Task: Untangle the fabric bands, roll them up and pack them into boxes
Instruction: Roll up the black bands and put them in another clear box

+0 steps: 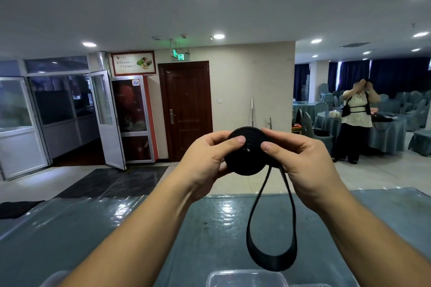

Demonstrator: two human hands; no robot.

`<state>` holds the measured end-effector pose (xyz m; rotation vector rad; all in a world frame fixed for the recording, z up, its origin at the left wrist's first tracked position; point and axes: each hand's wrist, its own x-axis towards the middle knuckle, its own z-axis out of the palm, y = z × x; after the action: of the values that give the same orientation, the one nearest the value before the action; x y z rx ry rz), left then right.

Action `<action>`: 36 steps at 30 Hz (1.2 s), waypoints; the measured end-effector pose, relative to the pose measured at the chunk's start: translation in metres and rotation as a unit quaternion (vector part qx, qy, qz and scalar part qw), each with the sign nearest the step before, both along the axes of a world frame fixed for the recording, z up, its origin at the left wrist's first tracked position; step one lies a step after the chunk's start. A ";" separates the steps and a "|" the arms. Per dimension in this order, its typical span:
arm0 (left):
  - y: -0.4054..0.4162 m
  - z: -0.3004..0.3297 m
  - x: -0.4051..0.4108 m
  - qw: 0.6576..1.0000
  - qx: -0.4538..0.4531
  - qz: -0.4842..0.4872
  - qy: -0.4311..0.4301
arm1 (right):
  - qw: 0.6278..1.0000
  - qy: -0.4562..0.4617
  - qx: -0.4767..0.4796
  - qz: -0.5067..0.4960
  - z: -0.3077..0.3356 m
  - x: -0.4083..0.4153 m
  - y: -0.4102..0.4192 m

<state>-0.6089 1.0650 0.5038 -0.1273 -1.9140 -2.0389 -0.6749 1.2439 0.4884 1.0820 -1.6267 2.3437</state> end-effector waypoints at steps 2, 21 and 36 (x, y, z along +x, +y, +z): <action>-0.002 0.004 0.002 0.999 -0.040 -0.005 -0.009 | 1.000 -0.007 0.022 0.013 0.000 -0.002 0.001; 0.005 -0.006 -0.003 1.000 0.020 -0.005 0.014 | 0.997 -0.048 -0.050 0.016 -0.008 0.001 -0.010; -0.002 -0.013 -0.010 1.000 0.010 0.000 -0.012 | 0.999 -0.037 -0.018 -0.004 -0.017 -0.010 -0.010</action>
<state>-0.6188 1.0632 0.4910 -0.0969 -1.9084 -2.0673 -0.6853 1.2340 0.4711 0.9913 -1.6020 2.4267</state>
